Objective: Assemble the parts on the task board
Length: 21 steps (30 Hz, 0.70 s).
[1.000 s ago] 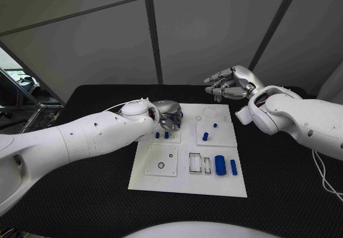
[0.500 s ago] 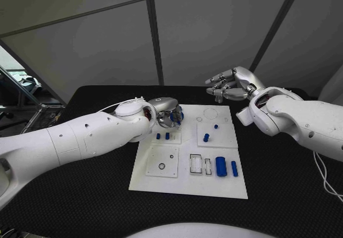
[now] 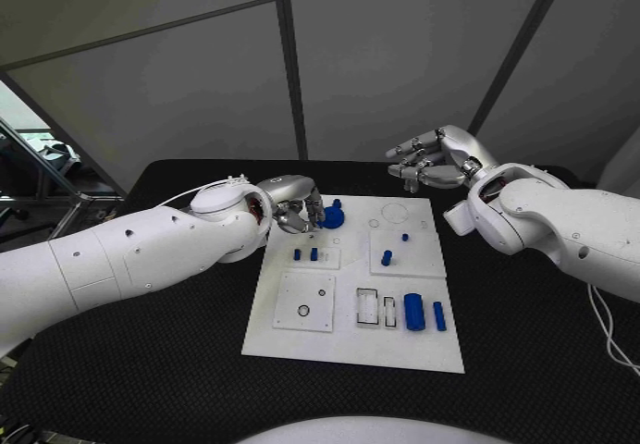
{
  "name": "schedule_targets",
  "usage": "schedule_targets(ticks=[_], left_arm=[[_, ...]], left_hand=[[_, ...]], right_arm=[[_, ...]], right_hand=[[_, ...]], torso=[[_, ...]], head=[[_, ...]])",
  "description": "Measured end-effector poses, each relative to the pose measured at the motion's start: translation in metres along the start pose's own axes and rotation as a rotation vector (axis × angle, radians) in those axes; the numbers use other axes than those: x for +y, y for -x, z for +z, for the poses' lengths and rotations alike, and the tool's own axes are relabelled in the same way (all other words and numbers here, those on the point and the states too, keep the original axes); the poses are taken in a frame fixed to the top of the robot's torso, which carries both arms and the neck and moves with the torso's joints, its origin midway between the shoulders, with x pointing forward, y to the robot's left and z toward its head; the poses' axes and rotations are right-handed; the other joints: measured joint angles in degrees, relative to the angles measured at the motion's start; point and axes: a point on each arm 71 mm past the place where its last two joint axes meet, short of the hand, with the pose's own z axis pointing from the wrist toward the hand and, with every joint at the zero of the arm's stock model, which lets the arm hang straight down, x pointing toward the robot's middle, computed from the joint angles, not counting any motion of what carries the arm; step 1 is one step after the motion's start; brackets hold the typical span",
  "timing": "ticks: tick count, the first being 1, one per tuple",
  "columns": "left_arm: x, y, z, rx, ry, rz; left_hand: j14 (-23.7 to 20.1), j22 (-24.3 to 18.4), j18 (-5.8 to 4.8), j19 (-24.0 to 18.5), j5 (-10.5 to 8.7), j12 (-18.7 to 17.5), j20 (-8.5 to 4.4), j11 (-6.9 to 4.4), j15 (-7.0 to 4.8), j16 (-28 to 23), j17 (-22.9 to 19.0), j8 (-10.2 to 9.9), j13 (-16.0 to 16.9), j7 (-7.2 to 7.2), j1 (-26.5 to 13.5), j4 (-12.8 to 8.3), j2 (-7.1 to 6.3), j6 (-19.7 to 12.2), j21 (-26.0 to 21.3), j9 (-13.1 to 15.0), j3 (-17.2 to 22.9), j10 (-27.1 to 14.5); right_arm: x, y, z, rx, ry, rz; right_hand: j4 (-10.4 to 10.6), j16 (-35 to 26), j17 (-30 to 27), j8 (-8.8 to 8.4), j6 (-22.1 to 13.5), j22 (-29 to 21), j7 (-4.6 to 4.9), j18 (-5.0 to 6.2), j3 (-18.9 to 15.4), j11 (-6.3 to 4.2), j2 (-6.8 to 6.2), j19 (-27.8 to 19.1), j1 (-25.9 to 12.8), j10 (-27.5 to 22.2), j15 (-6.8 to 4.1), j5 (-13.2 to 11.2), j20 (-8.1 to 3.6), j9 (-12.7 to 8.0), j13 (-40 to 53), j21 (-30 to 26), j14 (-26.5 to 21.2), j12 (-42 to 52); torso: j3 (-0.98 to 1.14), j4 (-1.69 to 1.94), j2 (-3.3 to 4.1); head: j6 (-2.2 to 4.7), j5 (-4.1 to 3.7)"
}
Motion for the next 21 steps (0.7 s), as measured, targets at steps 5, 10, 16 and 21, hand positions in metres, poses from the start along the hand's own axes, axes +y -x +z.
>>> schedule_targets(ticks=[5,10,16,21], left_arm=[[0.009,0.001,-0.005,0.008,0.025,-0.002],[0.015,-0.001,-0.006,0.020,0.045,-0.005],[0.021,-0.004,-0.007,0.038,0.062,-0.008],[0.022,-0.008,-0.004,0.053,0.070,-0.011]], left_hand=[[0.00,0.00,0.00,0.00,0.00,-0.40,0.00,-0.01,0.00,0.00,-0.08,-0.28,-0.06,0.00,-0.28,0.00,-0.28,0.00,0.00,-0.12,0.00,0.01],[0.00,0.00,0.00,0.00,0.00,-0.52,0.00,-0.01,0.00,0.00,-0.08,-0.28,-0.05,0.00,-0.39,0.00,-0.34,0.00,0.00,-0.15,0.00,0.00],[0.00,-0.01,0.00,0.00,0.01,-1.19,0.00,0.19,0.00,0.00,-0.22,-0.65,-0.05,0.01,-1.41,0.00,-0.95,0.01,0.00,-0.32,0.00,0.21],[0.00,-0.01,0.00,0.00,0.01,-1.20,0.00,0.19,0.00,0.00,-0.22,-0.65,-0.05,0.01,-1.41,0.00,-0.96,0.01,0.00,-0.34,0.00,0.21]], right_arm=[[0.000,0.000,0.000,0.000,0.000,0.000],[0.000,0.000,0.000,0.000,0.000,0.000],[0.000,0.000,0.000,0.000,-0.001,0.000],[0.000,0.000,0.000,0.000,-0.001,0.000]], right_hand=[[0.00,0.00,0.00,0.00,0.00,0.00,0.00,0.00,0.00,0.00,0.00,0.00,0.00,0.00,0.00,0.00,0.00,0.00,0.00,0.00,0.00,0.00],[0.00,0.00,-0.01,0.00,0.00,0.00,0.00,0.00,0.00,0.00,0.00,0.00,0.00,0.00,0.00,0.00,0.00,0.00,0.00,0.00,0.00,0.00],[0.00,0.00,-0.01,0.00,0.00,0.00,0.00,0.00,0.00,0.00,0.00,0.00,0.00,0.00,0.00,0.00,0.00,0.00,0.01,0.00,0.00,0.00],[0.00,0.00,-0.01,0.00,0.00,0.00,0.00,0.00,0.00,0.00,0.00,0.00,0.00,0.00,0.00,0.00,0.00,0.00,0.01,0.00,0.00,0.00]], torso=[[0.01,-0.06,0.05],[0.01,-0.09,0.07],[0.01,-0.13,0.07],[0.02,-0.13,0.07]], head=[[-0.04,0.25],[-0.05,0.38],[-0.09,0.48],[-0.08,0.48]])
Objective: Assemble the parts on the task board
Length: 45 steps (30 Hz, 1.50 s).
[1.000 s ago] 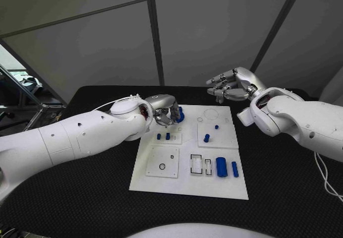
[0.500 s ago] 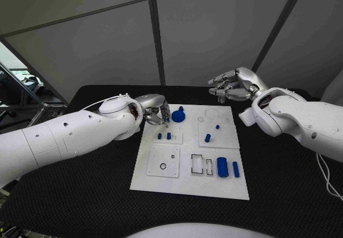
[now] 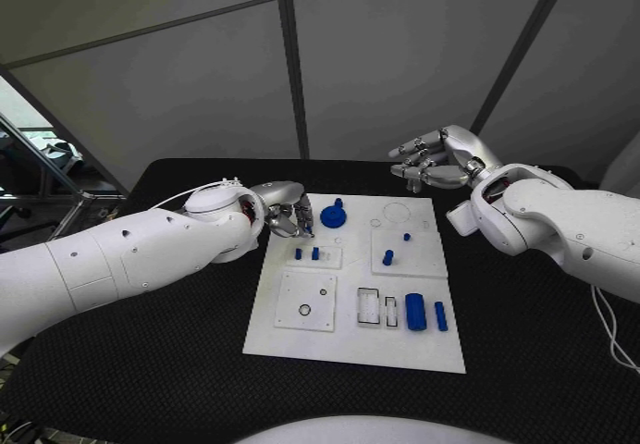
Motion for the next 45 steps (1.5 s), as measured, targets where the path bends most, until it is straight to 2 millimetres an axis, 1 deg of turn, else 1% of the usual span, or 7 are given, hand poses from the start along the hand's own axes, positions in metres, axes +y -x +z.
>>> schedule_targets(ticks=[2,3,9,27,29,45], left_arm=[[0.001,-0.001,0.001,0.004,0.003,-0.001],[0.001,-0.002,0.002,0.006,0.005,-0.001],[0.003,-0.004,0.004,0.015,0.012,-0.002],[-0.003,-0.006,0.008,0.027,0.004,-0.004],[-0.003,-0.006,0.008,0.029,0.004,-0.004],[-0.005,-0.008,0.011,0.046,0.005,-0.003]], left_hand=[[0.00,0.00,0.00,0.00,0.00,0.00,0.00,-0.01,0.00,0.00,0.00,0.00,0.00,0.00,0.00,0.00,0.00,0.00,0.00,0.00,0.00,0.01],[0.00,0.00,0.00,0.00,0.00,0.00,0.00,-0.19,0.00,0.00,-0.02,0.00,0.00,0.00,0.00,0.00,0.00,0.00,0.00,-0.02,0.00,0.19],[0.00,0.00,0.00,0.00,0.00,0.00,0.00,-0.21,0.00,0.00,-0.07,-0.01,0.00,0.00,0.00,0.00,0.00,0.00,0.00,-0.05,0.00,0.21],[0.00,0.00,0.00,0.00,0.00,0.00,0.00,-0.20,0.00,0.00,-0.06,-0.01,-0.04,-0.01,0.01,0.00,-0.01,-0.02,0.25,-0.08,0.00,0.20],[0.00,0.00,0.00,0.00,0.00,-0.12,0.00,-0.20,0.00,0.00,-0.13,-0.24,-0.04,-0.01,0.01,0.00,-0.01,-0.02,0.24,-0.08,0.00,0.20],[0.00,-0.01,0.00,0.00,0.00,-0.25,0.00,-0.19,0.00,0.00,-0.21,-0.25,-0.03,-0.01,0.01,0.00,-0.01,-0.02,0.69,-0.08,0.00,0.19]], right_arm=[[0.000,0.000,0.000,0.000,0.000,0.000],[0.000,0.000,0.000,0.000,0.000,0.000],[0.001,-0.001,0.000,0.001,0.001,0.001],[0.001,-0.001,0.000,0.002,0.002,0.001],[0.001,-0.001,0.000,0.002,0.002,0.001],[0.001,-0.002,0.000,0.003,0.003,0.002]], right_hand=[[-0.04,-0.26,0.04,0.00,0.00,0.00,0.00,0.00,0.26,0.00,0.00,0.00,0.00,0.00,0.00,0.00,0.00,0.00,-0.06,-0.22,0.00,0.00],[0.02,-0.27,0.09,0.00,0.00,0.00,0.00,0.00,0.32,0.00,0.00,0.00,0.00,0.00,0.00,0.00,0.00,0.00,-0.10,-0.22,0.00,0.00],[0.02,-0.27,0.08,0.00,0.00,0.00,0.00,0.00,0.32,0.00,0.00,0.00,0.00,0.00,0.00,0.00,0.00,0.00,-0.09,-0.22,0.00,0.00],[0.02,-0.27,0.07,0.00,0.00,0.00,0.00,0.00,0.32,0.00,0.00,0.00,0.00,0.00,0.00,0.00,0.00,0.00,-0.08,-0.22,0.00,0.00],[0.02,-0.27,0.07,0.00,0.00,0.00,0.00,0.00,0.32,0.00,0.00,0.00,0.00,0.00,0.00,0.00,0.00,-0.01,-0.08,-0.22,0.00,0.00],[0.02,-0.27,0.06,0.00,0.00,0.00,0.00,0.00,0.31,0.00,0.00,0.00,0.00,0.00,0.00,0.00,0.00,-0.01,-0.08,-0.22,0.00,0.00]], torso=[[0.00,0.00,0.00],[0.00,0.00,0.00],[0.01,-0.03,0.02],[0.01,-0.03,0.02],[0.01,-0.01,0.01],[0.01,0.01,-0.01]], head=[[0.01,-0.03],[0.01,-0.03],[-0.05,0.07],[-0.34,-0.02],[-0.35,-0.04],[-0.43,-0.07]])
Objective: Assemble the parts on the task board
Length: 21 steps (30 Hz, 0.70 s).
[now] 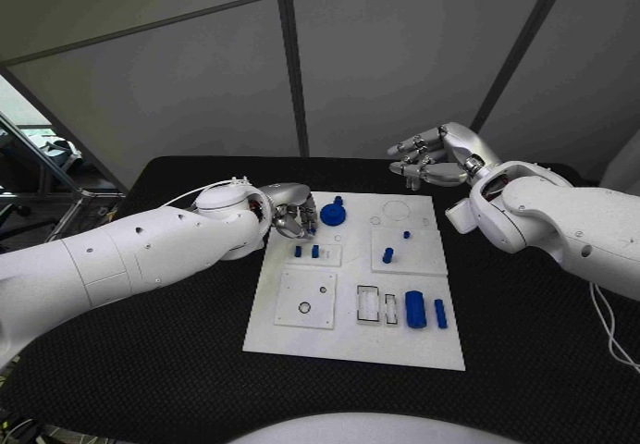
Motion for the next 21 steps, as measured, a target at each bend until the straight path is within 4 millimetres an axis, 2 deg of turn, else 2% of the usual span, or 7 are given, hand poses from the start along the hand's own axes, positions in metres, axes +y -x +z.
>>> schedule_targets(ticks=[21], left_arm=[[0.0033,-0.0007,0.0000,0.018,0.018,0.002]], left_hand=[[0.00,0.00,0.00,0.00,0.00,-0.28,0.00,0.01,0.00,0.23,-0.02,-0.04,0.01,0.00,0.00,0.00,0.00,-0.01,0.76,-0.17,0.00,-0.01]], right_arm=[[-0.0004,0.0006,-0.0003,-0.001,-0.001,-0.001]], right_hand=[[0.00,0.00,0.04,0.00,0.00,0.00,0.00,0.00,0.00,0.00,0.00,0.00,0.00,0.00,0.00,0.00,0.00,0.00,-0.04,0.00,0.00,0.00]], torso=[[-0.01,0.00,0.00]], head=[[-0.30,-0.07]])
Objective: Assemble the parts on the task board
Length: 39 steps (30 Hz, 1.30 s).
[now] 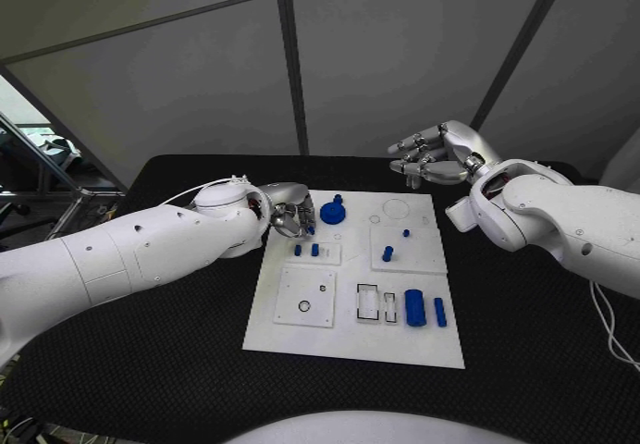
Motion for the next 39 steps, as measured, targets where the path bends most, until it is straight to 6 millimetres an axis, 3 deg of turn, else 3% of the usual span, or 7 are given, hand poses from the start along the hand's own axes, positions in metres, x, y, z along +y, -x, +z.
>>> schedule_targets(ticks=[8,16,25,34,37,39], left_arm=[[0.000,0.000,0.000,0.000,0.001,0.000],[0.000,-0.001,0.000,0.001,0.005,0.000],[0.005,0.000,-0.001,0.000,0.021,0.001],[0.013,0.002,-0.008,-0.005,0.040,-0.003],[0.018,0.007,-0.014,-0.024,0.046,-0.017],[0.023,0.013,-0.019,-0.047,0.047,-0.035]], left_hand=[[0.00,0.00,0.00,0.00,0.01,-0.50,0.00,0.00,0.00,0.00,-0.11,-0.80,0.00,0.03,0.00,0.00,0.00,-0.03,0.32,-0.17,0.00,0.00],[0.00,0.00,0.01,0.21,0.02,-1.57,0.21,0.53,0.00,0.22,-0.42,-3.51,0.00,1.17,-0.37,-0.16,-0.37,-3.17,0.66,-1.60,-0.16,0.51],[0.00,0.00,0.01,0.41,0.03,-2.56,0.41,1.04,0.41,0.44,-0.71,-5.03,0.08,1.70,-1.08,-0.32,-1.08,-5.60,0.65,-2.84,-0.32,0.81],[0.00,0.00,0.01,0.41,0.03,-2.87,0.41,1.05,0.40,0.44,-0.91,-5.03,0.08,1.75,-1.13,-0.31,-1.13,-6.06,0.65,-3.10,-0.65,0.80],[-0.20,0.00,0.01,0.36,0.03,-3.12,0.46,1.24,0.61,0.44,-1.10,-5.03,0.08,1.75,-1.12,-0.31,-1.13,-6.06,0.51,-3.15,-0.65,0.61],[-0.20,0.00,0.01,0.20,0.03,-3.38,0.62,1.24,0.61,0.44,-1.28,-4.62,0.08,2.00,-1.12,-0.31,-1.13,-5.57,-0.36,-3.16,-0.65,0.61]], right_arm=[[0.000,0.000,0.000,0.000,0.000,0.000],[0.000,0.000,0.000,0.001,0.000,0.000],[-0.002,0.002,-0.001,0.007,-0.011,-0.003],[-0.010,0.007,-0.006,0.040,-0.047,-0.056],[-0.013,0.011,-0.010,0.061,-0.060,-0.107],[-0.014,0.012,-0.012,0.077,-0.067,-0.148]], right_hand=[[0.00,0.00,0.00,0.00,0.00,0.00,0.00,0.00,0.00,0.00,0.00,0.00,0.00,0.00,0.00,0.00,0.00,0.00,0.01,0.00,0.00,0.00],[0.00,0.00,0.09,0.00,0.00,0.00,0.00,0.00,0.00,0.00,0.00,0.00,0.00,0.00,0.00,0.00,0.00,0.00,-0.12,0.00,0.00,0.00],[0.00,-0.35,0.35,0.00,-0.32,0.00,0.32,0.00,0.00,0.40,0.10,0.21,-0.10,-0.43,0.29,0.00,0.21,0.00,-0.75,0.00,0.33,-0.90],[-0.59,-0.06,1.24,0.47,0.00,0.92,0.24,0.01,0.93,0.40,0.30,2.87,-0.30,-1.65,-0.05,-3.63,-0.08,0.23,-4.20,1.03,3.67,-4.51],[-1.64,6.72,5.87,1.52,2.17,8.88,-0.30,0.00,1.97,-0.02,0.85,8.13,0.71,-1.22,-0.44,-5.31,-0.57,0.60,-5.93,8.72,4.94,-6.20],[-2.26,13.10,10.53,1.83,3.31,14.74,-0.60,-1.09,2.59,-0.22,0.81,11.35,1.48,-0.14,-0.52,-6.03,-0.83,0.70,-7.02,14.27,5.02,-7.30]], torso=[[-0.01,0.02,0.00],[0.02,0.02,0.00],[0.02,0.02,-0.01],[-0.03,0.06,-0.06],[-0.07,0.07,-0.09],[-0.07,0.07,-0.10]], head=[[-0.07,0.08],[-0.04,0.13],[-0.03,0.05],[0.25,-0.04],[0.44,-0.29],[0.59,-0.43]])
